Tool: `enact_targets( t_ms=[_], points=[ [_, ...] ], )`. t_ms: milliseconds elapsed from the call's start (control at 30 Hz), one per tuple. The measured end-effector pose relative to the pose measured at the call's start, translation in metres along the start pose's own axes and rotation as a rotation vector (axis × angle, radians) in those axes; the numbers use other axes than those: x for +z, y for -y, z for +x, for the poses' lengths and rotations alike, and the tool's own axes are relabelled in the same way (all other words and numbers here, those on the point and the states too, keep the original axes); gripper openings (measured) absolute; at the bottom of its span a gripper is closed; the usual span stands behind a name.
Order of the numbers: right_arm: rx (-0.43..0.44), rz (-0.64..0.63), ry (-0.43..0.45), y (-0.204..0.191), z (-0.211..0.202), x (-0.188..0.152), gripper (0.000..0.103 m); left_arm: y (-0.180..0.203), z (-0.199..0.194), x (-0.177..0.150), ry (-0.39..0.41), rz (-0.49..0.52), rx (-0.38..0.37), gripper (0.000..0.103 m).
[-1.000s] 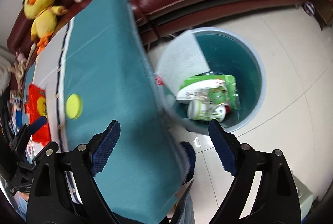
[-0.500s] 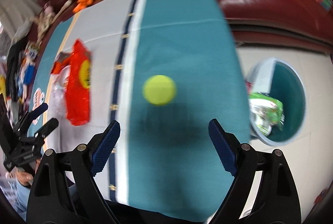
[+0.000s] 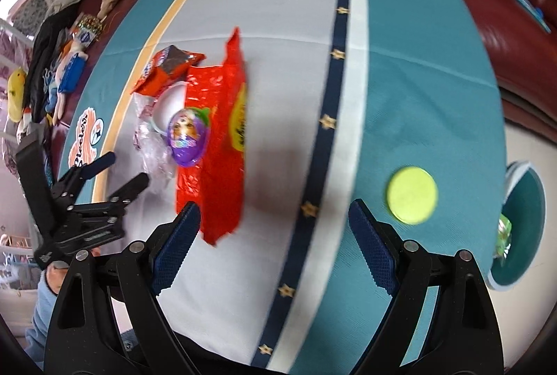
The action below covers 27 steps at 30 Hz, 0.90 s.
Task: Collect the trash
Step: 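Move both open tools back over table to remaining trash, then grasp crumpled plastic bags with left tool while right tool grasps orange snack wrapper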
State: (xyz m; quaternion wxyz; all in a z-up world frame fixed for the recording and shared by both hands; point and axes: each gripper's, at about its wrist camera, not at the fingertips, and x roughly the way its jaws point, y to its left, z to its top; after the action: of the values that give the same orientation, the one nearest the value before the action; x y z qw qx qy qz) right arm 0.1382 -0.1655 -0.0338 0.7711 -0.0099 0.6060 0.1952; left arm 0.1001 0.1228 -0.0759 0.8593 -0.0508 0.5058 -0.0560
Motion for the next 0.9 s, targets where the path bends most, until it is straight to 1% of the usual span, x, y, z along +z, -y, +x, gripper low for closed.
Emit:
enact_targets(
  t_ms=[133, 200, 267, 333, 367, 400, 433, 533, 700, 900],
  points=[
    [0.007, -0.008, -0.025, -0.011, 0.013, 0.008, 0.083, 0.007, 0.012, 0.002, -0.005, 0.024, -0.009, 0.097],
    [0.010, -0.012, -0.037, -0.016, 0.019, 0.011, 0.083, 0.009, 0.015, 0.002, 0.013, 0.042, 0.001, 0.096],
    [0.019, -0.014, -0.049, -0.020, 0.025, 0.014, 0.083, 0.009, 0.017, 0.001, 0.021, 0.046, 0.001, 0.078],
    [0.025, -0.016, -0.059, -0.027, 0.030, 0.017, 0.083, 0.004, 0.018, -0.001, 0.012, 0.031, -0.020, 0.052],
    [0.028, -0.018, -0.064, -0.029, 0.033, 0.018, 0.083, 0.001, 0.018, -0.002, 0.014, 0.027, -0.022, 0.042],
    [0.031, -0.021, -0.070, -0.033, 0.036, 0.020, 0.083, -0.004, 0.018, -0.003, 0.010, 0.020, -0.022, 0.033],
    [0.031, -0.026, -0.073, -0.036, 0.038, 0.021, 0.083, -0.010, 0.017, -0.005, 0.011, 0.009, -0.035, 0.029],
    [0.029, -0.044, -0.089, -0.046, 0.049, 0.023, 0.083, -0.022, 0.009, -0.009, 0.025, 0.009, -0.038, 0.024],
    [0.029, -0.062, -0.124, -0.063, 0.075, 0.025, 0.083, -0.039, -0.002, -0.020, 0.026, 0.016, -0.041, 0.024],
    [0.008, -0.092, -0.153, -0.083, 0.104, 0.024, 0.083, -0.054, -0.010, -0.028, 0.024, -0.009, -0.081, 0.024]
  ],
)
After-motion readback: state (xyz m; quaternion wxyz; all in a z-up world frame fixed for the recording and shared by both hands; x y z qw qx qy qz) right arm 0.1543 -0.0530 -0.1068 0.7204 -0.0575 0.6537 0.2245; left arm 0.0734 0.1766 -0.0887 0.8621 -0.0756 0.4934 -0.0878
